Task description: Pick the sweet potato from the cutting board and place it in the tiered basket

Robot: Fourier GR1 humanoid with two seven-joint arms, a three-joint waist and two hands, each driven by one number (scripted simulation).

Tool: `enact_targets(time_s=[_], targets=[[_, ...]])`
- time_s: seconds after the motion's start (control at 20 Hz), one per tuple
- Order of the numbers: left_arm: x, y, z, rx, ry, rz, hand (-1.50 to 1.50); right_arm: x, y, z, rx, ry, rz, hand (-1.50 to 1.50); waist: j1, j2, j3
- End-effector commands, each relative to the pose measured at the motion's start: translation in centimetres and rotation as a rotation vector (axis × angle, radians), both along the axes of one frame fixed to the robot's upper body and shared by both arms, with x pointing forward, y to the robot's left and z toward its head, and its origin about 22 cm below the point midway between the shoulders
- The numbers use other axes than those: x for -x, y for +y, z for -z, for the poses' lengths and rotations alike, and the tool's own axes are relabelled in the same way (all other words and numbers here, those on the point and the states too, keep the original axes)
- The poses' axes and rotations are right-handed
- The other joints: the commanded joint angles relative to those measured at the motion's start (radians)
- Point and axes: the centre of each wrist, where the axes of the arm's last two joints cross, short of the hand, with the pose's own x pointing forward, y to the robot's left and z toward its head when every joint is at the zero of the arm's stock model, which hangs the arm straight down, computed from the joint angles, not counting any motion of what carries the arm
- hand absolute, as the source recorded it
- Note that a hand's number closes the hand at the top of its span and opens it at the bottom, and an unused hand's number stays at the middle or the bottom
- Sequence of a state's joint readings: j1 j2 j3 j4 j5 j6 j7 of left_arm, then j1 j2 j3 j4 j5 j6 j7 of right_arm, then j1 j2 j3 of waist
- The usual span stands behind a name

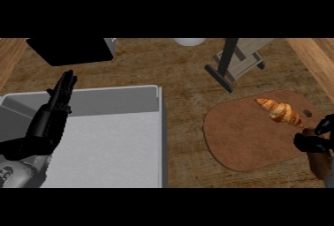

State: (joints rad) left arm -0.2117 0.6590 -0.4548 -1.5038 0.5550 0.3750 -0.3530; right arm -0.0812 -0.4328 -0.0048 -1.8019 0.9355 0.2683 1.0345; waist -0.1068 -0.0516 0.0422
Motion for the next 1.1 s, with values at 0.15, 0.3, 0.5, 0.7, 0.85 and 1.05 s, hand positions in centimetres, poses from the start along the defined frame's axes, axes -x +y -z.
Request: enact_targets(time_s=[0.15, 0.3, 0.5, 0.7, 0.85, 1.05], targets=[[3.4, 0.0, 4.6, 0.044, 0.274, 0.003, 0.00, 1.7, -1.0, -8.6, -0.161, -0.360, 0.115, 1.50, 0.002, 0.034, -0.048], [3.5, 0.4, 4.4, 0.043, 0.266, 0.000, 0.00, 3.1, -1.1, -12.5, -0.162, -0.567, 0.073, 1.50, 0.003, 0.036, -0.049], [3.7, -1.6, 4.8, 0.057, 0.271, 0.034, 0.00, 3.4, -0.2, -16.0, -0.122, -0.640, 0.015, 1.50, 0.032, 0.050, -0.051], [3.0, -0.7, 3.5, 0.039, 0.255, 0.065, 0.00, 2.6, -1.1, -19.2, -0.128, -0.667, 0.037, 1.50, 0.063, 0.052, -0.051], [3.0, -1.8, 3.8, 0.051, 0.261, 0.085, 0.00, 1.7, -1.2, -21.0, -0.160, -0.708, 0.047, 1.50, 0.080, 0.059, -0.052], [2.4, -2.3, 3.1, 0.036, 0.245, 0.117, 0.00, 0.1, -2.4, -24.3, -0.145, -0.731, 0.074, 1.50, 0.108, 0.065, -0.052]])
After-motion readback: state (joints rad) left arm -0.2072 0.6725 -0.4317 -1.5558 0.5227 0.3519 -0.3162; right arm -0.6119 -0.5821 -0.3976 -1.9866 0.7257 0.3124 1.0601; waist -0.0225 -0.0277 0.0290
